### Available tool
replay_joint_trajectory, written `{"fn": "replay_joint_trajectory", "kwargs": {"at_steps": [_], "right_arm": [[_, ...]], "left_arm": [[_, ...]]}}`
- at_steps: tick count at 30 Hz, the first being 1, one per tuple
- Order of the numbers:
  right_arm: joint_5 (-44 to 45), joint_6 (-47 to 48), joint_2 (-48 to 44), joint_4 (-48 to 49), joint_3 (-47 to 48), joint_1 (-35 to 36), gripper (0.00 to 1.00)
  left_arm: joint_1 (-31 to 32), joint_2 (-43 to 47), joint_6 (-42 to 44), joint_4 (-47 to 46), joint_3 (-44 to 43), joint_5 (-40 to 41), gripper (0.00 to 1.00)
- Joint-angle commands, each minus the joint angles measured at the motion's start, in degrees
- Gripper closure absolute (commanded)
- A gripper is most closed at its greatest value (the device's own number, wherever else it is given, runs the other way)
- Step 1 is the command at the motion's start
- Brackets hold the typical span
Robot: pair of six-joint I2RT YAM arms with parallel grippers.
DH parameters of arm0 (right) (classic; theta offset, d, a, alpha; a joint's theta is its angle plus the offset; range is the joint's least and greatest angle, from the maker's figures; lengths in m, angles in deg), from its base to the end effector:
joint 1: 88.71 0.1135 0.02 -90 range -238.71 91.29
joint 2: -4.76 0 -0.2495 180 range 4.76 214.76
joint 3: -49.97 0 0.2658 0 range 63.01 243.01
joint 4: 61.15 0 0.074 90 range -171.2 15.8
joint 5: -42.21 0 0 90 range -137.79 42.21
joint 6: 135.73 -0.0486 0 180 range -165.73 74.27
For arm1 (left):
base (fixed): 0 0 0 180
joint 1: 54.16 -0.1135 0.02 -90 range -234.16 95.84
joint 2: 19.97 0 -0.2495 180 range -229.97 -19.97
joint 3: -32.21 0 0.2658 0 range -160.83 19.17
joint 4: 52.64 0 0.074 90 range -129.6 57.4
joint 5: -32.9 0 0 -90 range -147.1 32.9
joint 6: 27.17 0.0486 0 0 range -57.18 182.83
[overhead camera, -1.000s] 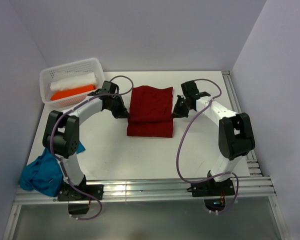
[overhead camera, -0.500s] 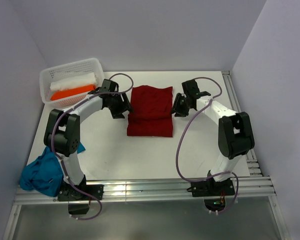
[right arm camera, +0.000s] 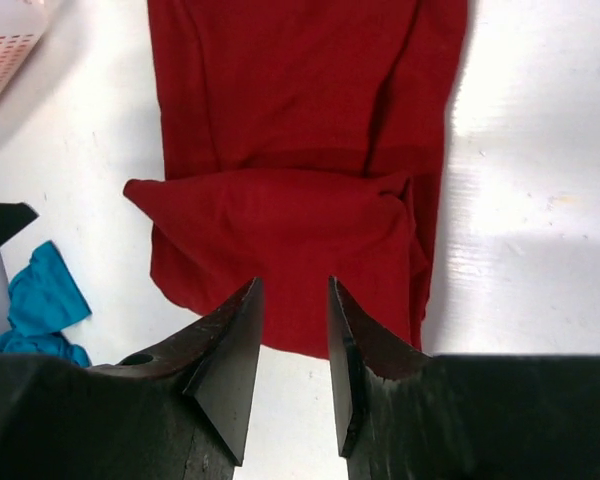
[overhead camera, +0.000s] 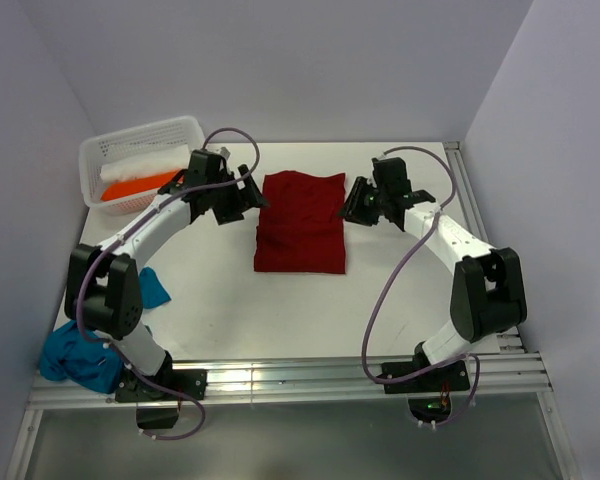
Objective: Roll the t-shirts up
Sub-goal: Roll the tshirt
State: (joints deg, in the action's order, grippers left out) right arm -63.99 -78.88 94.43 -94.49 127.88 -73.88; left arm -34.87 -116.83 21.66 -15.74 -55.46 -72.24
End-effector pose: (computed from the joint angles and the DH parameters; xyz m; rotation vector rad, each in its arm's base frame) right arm 0.3484 0.1063 0.2233 0.2466 2.4297 0.7266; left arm 0.3696 -0.1428 0.2317 -0.3419 2.4721 -0.7919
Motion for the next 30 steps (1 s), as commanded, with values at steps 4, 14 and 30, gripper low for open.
{"fn": "replay_joint_trajectory", "kwargs": {"at_steps": [4,14,30], "right_arm": [[-3.7,0.2,2.0,6.4,-1.2,1.8,0.65],[-7.4,-2.5,9.6,11.1,-0.7,2.3,0.94],[-1.3,-8.0,15.4,16.9,-5.4,-1.7,1.00]], "left_arm": [[2.7,3.8,1.4,-8.8,5.6,-3.8,0.19],[4.2,-5.2,2.2,-14.1,3.9,-7.4,0.51],[4.2,-12.5,5.7,-17.1,0.6,-1.0,0.54]]}}
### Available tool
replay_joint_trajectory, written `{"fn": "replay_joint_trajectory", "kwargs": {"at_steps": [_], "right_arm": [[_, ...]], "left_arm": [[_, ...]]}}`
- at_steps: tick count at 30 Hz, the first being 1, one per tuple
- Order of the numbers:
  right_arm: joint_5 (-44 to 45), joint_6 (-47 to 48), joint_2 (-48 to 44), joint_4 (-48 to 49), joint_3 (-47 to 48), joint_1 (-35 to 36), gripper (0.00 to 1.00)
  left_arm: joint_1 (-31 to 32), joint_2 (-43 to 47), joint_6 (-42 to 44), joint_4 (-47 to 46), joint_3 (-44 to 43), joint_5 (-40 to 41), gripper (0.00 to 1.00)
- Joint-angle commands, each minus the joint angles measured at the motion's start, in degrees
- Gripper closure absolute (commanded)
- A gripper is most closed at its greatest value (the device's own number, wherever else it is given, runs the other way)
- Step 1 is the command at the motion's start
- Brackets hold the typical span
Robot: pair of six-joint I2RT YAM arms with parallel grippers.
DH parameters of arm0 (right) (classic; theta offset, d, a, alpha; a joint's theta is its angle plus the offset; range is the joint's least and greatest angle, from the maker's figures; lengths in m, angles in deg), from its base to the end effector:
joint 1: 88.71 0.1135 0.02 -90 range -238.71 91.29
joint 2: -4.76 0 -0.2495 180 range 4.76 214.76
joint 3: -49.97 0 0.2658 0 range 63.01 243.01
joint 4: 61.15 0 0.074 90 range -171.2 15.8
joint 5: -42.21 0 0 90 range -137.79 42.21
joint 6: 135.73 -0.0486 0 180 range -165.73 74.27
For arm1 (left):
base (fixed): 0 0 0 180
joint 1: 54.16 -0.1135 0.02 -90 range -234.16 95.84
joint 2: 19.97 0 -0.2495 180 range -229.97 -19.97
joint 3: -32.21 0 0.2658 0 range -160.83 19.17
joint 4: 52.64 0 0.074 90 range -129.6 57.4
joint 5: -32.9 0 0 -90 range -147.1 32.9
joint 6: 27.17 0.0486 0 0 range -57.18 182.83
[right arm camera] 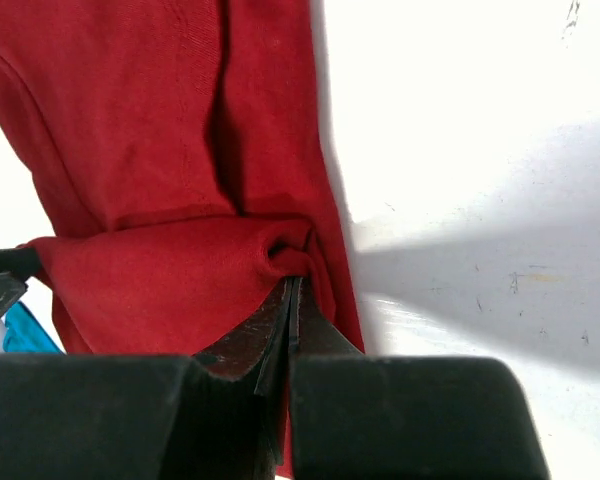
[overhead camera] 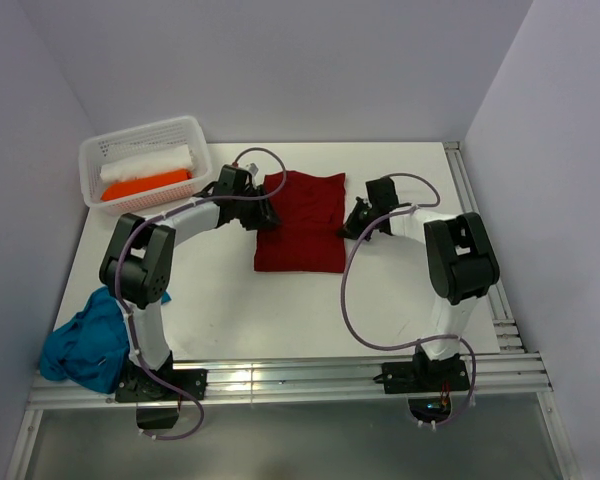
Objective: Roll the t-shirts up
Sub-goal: Roll the tshirt
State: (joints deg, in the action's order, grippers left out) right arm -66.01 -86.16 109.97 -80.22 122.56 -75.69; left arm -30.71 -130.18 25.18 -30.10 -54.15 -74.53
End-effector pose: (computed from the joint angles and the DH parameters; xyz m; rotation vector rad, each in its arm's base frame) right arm 0.3705 0.1013 0.1167 0.4711 2.5374 0.7716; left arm 0.3908 -0.1854 0.1530 -0.1572 2.5054 -0.8403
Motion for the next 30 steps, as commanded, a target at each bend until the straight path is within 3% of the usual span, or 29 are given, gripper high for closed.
{"fn": "replay_joint_trajectory", "kwargs": {"at_steps": [1,5,8,14,17,23,30], "right_arm": [[0.7,-0.7,-0.7,2.7,-0.2,0.1,1.00],[0.6,-0.4,-6.7,1.9,-0.7,0.2,1.00],[-2.0,-0.4,-11.8,3.6,-2.8,0.5,1.00],[-16.6,-1.1,-14.4,12.8,-7.2,2.7,1.00],[-20.4,-2.4,-13.5,18.7,-10.1,4.5,0.99],[-23.2,-5.4,-9.1,28.9,-14.6,6.8,1.00],[-22.5,-8.3,-0.4,36.7,-19.6,6.4,1.00]], "left_arm": [[0.0,1.8,2.4,-3.0,-0.6,1.3,0.51],[0.3,8.0,4.0,-0.7,-1.9,1.3,0.26],[1.6,13.4,4.0,-2.5,0.4,0.7,0.19],[3.3,21.2,0.6,-14.6,11.4,-5.9,0.18],[3.4,20.2,-1.7,-21.0,16.1,-11.8,0.20],[4.5,14.2,-4.7,-27.9,21.2,-15.3,0.30],[4.9,9.6,-4.6,-32.9,27.0,-15.2,0.32]]}}
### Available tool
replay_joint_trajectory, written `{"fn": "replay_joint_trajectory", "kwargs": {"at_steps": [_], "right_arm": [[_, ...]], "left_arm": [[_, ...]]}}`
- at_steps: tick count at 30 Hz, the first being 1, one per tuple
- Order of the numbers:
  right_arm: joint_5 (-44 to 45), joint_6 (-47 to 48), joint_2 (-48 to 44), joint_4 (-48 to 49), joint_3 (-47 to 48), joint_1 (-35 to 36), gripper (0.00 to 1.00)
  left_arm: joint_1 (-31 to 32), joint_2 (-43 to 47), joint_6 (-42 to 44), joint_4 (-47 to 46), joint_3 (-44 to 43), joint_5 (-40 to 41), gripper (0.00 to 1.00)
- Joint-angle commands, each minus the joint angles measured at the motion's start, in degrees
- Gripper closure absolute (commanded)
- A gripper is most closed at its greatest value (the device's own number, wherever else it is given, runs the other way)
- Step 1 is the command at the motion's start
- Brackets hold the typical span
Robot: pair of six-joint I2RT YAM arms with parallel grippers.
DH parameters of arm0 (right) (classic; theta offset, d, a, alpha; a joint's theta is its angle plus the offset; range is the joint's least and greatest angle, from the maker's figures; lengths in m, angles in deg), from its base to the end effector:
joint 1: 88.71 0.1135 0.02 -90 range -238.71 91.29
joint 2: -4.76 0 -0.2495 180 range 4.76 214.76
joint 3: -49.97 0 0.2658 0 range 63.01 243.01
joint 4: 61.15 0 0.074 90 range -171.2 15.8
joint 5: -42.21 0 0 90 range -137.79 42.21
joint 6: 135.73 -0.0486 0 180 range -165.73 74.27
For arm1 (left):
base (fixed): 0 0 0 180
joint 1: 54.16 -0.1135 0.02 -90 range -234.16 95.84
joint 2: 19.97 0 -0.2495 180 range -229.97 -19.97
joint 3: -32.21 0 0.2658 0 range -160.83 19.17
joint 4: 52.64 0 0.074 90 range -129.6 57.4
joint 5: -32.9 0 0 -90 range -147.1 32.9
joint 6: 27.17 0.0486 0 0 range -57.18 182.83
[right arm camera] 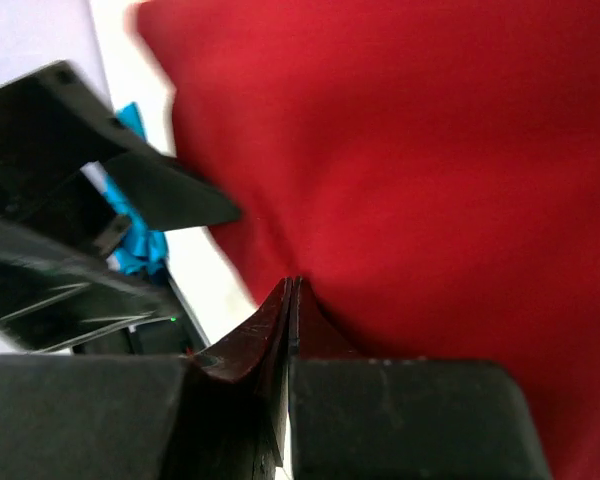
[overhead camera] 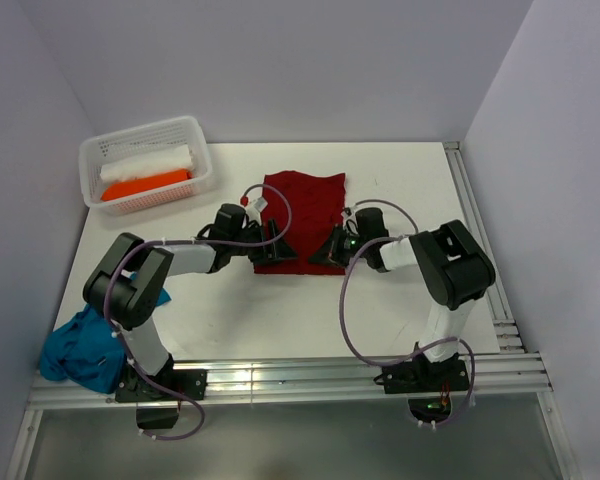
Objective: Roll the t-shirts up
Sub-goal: Roll the tshirt
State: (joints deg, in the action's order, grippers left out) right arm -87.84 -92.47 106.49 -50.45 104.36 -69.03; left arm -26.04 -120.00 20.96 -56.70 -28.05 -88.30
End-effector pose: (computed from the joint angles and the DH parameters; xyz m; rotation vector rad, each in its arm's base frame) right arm 0.3097 0.1440 0.0960 0.1322 2.4010 1.3723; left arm 0.3070 -0.1926 0.1217 0.0531 2.3905 -1.2374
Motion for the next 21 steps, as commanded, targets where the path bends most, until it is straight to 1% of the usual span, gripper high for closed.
{"fn": "replay_joint_trajectory", "kwargs": {"at_steps": [1,4,7,9,10,11,13,14,15,16,17,18,19,20,21], "right_arm": [[0.1,-2.5,4.1,7.6,-2.2,-0.4,1.00],[0.9,-4.1,6.0,10.3,-3.1,-1.0,1.00],[1.2,-3.9,5.1,9.7,-2.9,-1.1,1.00],[1.6,-2.9,2.6,7.8,-2.8,-1.1,1.00],[1.8,-2.4,1.5,6.5,-2.8,-1.1,1.00],[2.3,-1.6,-0.9,5.8,-2.9,-1.0,1.00],[3.4,-0.5,-3.6,4.0,-3.5,-0.8,0.99],[4.0,0.7,-6.4,2.3,-3.9,-0.7,0.98],[5.5,1.1,-7.9,1.7,-4.4,-0.4,0.92],[5.9,1.4,-10.7,1.8,-6.0,-0.3,0.90],[5.7,1.6,-12.2,2.7,-7.1,-0.3,0.87],[6.0,1.7,-13.9,3.8,-8.4,-0.1,0.83],[6.6,2.1,-17.4,5.1,-10.7,0.3,0.80],[8.0,2.5,-19.3,5.0,-11.9,0.6,0.77],[11.3,3.2,-21.4,4.5,-12.9,1.1,0.71]], "left_arm": [[0.3,-1.7,0.1,-5.9,1.0,-1.1,0.33],[0.2,-2.5,1.0,-4.0,0.2,0.8,0.33],[0.3,-1.1,1.9,-1.4,-0.8,2.5,0.33],[0.4,0.6,2.2,0.0,-1.3,3.3,0.33],[0.4,2.8,2.6,1.1,-1.2,4.6,0.32],[0.6,4.0,2.8,1.8,-1.3,5.4,0.32],[1.4,7.6,3.5,4.1,-1.3,7.5,0.29],[2.1,8.7,3.6,4.5,-0.9,9.4,0.28],[2.5,10.0,3.7,5.1,-0.7,10.3,0.26],[2.9,12.6,4.2,5.1,-0.2,11.2,0.24],[4.0,14.1,4.5,4.8,1.5,14.4,0.23],[4.7,15.8,4.6,4.4,2.7,15.9,0.22],[6.0,19.1,4.9,2.4,5.5,17.6,0.21],[6.4,20.8,5.0,1.3,7.1,19.5,0.20],[6.7,22.5,4.7,0.2,8.7,20.1,0.19]]}}
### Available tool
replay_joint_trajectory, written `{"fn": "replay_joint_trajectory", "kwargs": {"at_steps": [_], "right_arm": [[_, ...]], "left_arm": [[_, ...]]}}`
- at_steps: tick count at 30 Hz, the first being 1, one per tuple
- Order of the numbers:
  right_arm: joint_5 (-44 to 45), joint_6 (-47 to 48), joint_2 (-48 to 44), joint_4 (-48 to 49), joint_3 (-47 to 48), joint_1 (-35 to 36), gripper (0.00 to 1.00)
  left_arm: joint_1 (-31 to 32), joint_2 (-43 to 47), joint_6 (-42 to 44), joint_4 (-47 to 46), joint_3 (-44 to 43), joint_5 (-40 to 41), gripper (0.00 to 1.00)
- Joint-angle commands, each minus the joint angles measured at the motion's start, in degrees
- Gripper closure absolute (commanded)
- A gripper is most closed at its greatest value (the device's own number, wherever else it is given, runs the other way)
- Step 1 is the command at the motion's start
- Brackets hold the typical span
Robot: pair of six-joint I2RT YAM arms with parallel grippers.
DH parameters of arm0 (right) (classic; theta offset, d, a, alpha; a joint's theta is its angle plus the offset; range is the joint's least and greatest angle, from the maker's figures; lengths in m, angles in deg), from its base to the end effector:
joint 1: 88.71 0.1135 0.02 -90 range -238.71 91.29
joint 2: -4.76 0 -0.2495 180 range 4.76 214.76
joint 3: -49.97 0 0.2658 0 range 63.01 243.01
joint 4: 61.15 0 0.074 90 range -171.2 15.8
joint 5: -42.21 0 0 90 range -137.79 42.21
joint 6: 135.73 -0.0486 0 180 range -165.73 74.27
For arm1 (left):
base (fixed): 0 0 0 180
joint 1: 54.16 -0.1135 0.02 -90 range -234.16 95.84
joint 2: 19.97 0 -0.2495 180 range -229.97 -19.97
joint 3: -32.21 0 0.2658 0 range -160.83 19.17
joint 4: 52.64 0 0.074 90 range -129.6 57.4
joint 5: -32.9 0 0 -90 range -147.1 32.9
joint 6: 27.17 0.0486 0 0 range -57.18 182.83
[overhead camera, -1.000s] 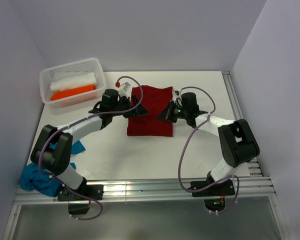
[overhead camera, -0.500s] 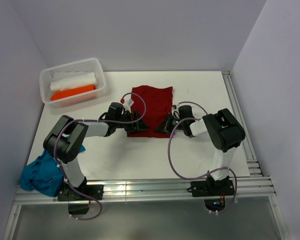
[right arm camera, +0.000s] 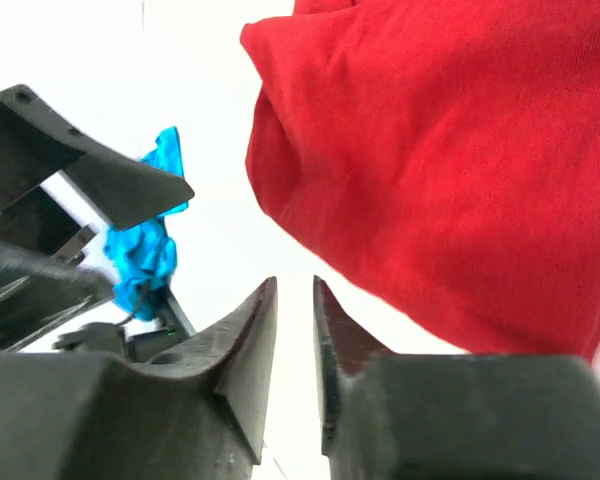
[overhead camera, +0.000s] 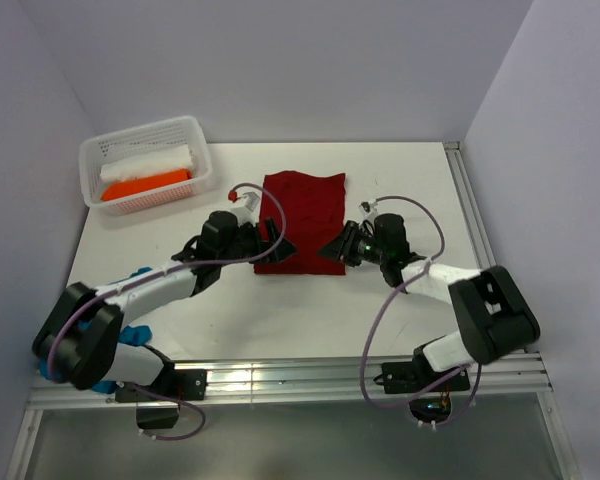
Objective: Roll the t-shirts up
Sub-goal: Roll the tshirt
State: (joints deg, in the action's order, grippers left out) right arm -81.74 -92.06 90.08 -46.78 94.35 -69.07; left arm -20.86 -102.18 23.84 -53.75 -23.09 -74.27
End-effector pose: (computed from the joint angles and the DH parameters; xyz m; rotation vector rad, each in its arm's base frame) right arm 0.2759 0.1273 0.1369 0.1028 2.2103 1.2883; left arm 0.2693 -0.1941 0.1880 0.0975 2.1775 -1.0674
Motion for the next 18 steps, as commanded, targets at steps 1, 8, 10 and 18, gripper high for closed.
{"fn": "replay_joint_trajectory", "kwargs": {"at_steps": [1,8,10,18], "right_arm": [[7.3,4.2,-8.7,-0.7,-4.3,2.3,0.68],[37.1,9.8,-25.8,-2.8,-12.8,13.7,0.61],[48.7,10.8,-28.9,-0.5,-16.3,17.7,0.61],[48.6,11.7,-28.5,-1.3,-19.1,21.7,0.59]], "left_arm": [[1.7,7.6,1.5,-3.9,6.6,6.5,0.10],[1.8,15.5,1.1,-15.6,18.3,9.4,0.00],[2.2,17.0,4.4,-17.7,21.6,12.0,0.01],[2.7,26.9,-2.3,-19.1,31.5,23.5,0.01]]}}
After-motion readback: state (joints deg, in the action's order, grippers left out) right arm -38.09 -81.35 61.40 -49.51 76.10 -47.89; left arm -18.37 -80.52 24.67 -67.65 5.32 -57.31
